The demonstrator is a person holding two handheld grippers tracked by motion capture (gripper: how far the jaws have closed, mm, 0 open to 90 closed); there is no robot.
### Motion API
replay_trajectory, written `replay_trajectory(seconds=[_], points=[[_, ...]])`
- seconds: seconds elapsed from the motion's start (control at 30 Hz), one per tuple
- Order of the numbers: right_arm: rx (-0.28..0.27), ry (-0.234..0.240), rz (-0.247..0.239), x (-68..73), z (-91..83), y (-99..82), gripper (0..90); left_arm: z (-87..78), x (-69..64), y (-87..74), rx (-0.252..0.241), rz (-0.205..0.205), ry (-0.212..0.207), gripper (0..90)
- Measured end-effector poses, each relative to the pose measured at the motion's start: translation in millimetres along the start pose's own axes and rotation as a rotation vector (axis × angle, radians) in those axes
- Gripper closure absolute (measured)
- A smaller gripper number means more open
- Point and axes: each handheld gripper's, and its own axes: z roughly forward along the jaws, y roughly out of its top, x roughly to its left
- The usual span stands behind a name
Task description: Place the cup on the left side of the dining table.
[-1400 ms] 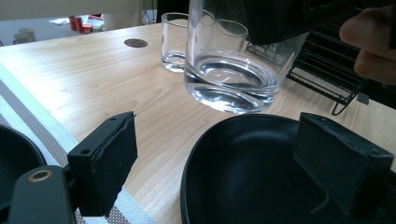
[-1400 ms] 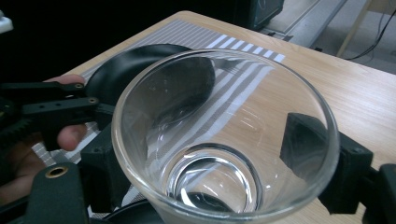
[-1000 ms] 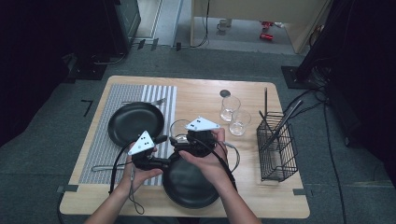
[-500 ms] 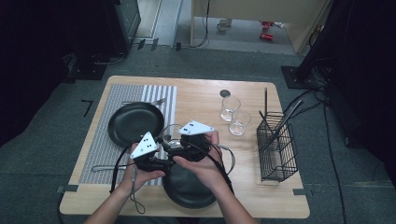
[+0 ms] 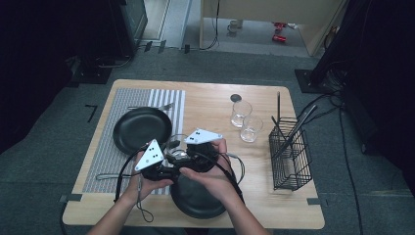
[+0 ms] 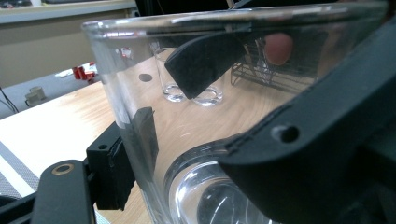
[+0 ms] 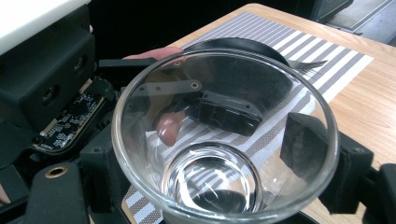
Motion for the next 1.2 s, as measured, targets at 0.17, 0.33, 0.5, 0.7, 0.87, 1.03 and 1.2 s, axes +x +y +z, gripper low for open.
replay_trajectory(seconds=[0.17,0.33,0.5,0.7,0.87,1.03,1.2], points=[[-0.013,0.041,0.018,-1.3,1.2,-0.1,19.8,-5.9,2.7,-3.3,-0.035,-0.017,-0.017,22.4],[-0.026,0.068,0.006,3.2,2.9,0.7,19.5,-13.8,4.8,-6.0,-0.061,-0.025,-0.033,22.5],[-0.038,0.089,-0.007,6.4,3.6,2.0,19.7,-19.2,4.0,-5.3,-0.062,-0.018,-0.023,22.5],[-0.025,0.064,-0.021,13.4,6.3,1.9,20.1,-22.5,4.0,-4.9,-0.047,-0.012,-0.016,21.9],[0.014,0.078,-0.002,13.4,10.0,0.1,20.0,-23.4,4.3,-2.4,-0.053,-0.004,-0.015,19.5],[0.019,0.086,-0.005,12.7,12.1,-1.5,19.8,-25.4,5.4,-5.4,-0.070,-0.013,-0.028,20.5],[-0.012,0.112,-0.004,14.0,8.8,-4.1,17.7,-30.6,5.4,-8.7,-0.093,-0.034,-0.040,20.6]])
